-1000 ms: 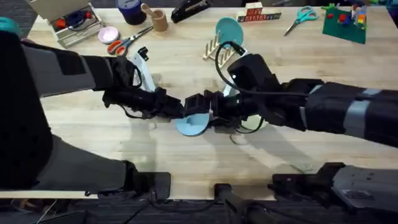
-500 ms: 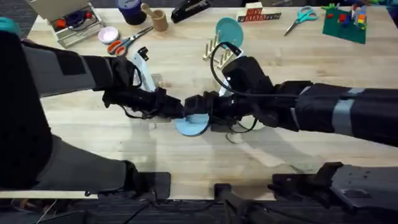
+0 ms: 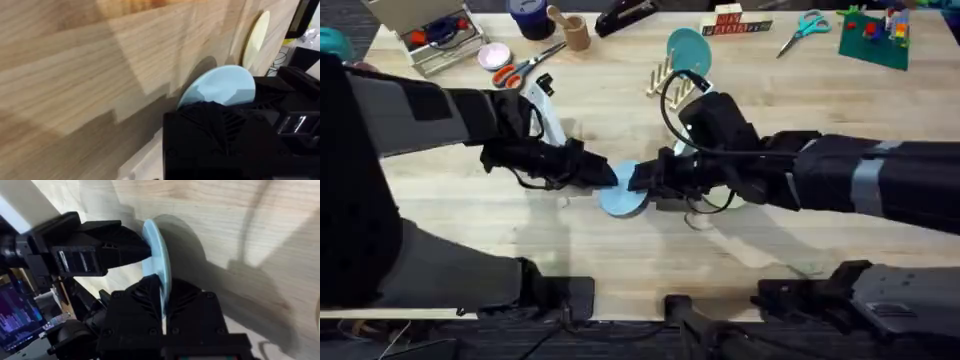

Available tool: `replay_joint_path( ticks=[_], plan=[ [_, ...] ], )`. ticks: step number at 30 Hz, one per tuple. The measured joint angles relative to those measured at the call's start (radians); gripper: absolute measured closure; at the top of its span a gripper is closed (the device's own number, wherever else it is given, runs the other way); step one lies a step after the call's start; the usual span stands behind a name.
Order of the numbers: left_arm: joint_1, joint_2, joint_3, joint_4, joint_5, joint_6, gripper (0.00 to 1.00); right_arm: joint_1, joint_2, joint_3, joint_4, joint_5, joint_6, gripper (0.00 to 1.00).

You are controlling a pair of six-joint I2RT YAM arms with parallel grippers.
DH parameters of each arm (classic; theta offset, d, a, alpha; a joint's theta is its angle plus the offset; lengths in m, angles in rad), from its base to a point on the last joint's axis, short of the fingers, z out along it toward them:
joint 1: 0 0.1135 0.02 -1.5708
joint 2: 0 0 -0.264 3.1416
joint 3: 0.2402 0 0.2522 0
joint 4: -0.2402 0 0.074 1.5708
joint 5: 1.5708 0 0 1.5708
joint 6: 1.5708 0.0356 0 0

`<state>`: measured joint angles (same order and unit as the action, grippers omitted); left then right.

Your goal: Pick up the plates from the table one by one and place each into a slot on the dish rack.

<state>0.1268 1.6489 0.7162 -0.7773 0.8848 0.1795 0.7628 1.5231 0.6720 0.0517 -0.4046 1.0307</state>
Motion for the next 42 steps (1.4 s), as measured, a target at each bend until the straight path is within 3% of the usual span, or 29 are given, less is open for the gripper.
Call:
replay_joint_path(
  ticks=[7,14,19,24,28,36,39,42],
  plan=[
    [-0.007,-0.043,0.013,-0.042,-0.046,0.001,0.96,-0.007,-0.023,0.0,0.003,-0.002,-0.036,0.97],
    [-0.013,-0.182,0.081,-0.141,-0.131,0.004,0.96,-0.07,-0.101,0.0,-0.027,0.009,-0.1,0.97],
    [-0.013,-0.295,0.181,-0.217,-0.195,0.004,0.96,-0.124,-0.153,0.05,-0.214,0.015,-0.196,0.97],
    [-0.026,-0.377,0.271,-0.262,-0.252,0.004,0.961,-0.176,-0.155,0.205,-0.45,0.031,-0.355,0.97],
    [-0.088,-0.413,0.336,-0.278,-0.317,0.009,0.96,-0.209,-0.155,0.344,-0.603,0.089,-0.503,0.971],
    [-0.301,-0.447,0.469,-0.269,-0.534,0.077,0.96,-0.292,-0.155,0.58,-0.805,0.153,-0.826,0.971],
    [-0.34,-0.447,0.502,-0.242,-0.599,0.105,0.96,-0.338,-0.155,0.651,-0.86,0.158,-0.925,0.971],
    [-0.348,-0.448,0.515,-0.209,-0.627,0.122,0.96,-0.384,-0.155,0.709,-0.891,0.164,-1.006,0.971]
  ],
)
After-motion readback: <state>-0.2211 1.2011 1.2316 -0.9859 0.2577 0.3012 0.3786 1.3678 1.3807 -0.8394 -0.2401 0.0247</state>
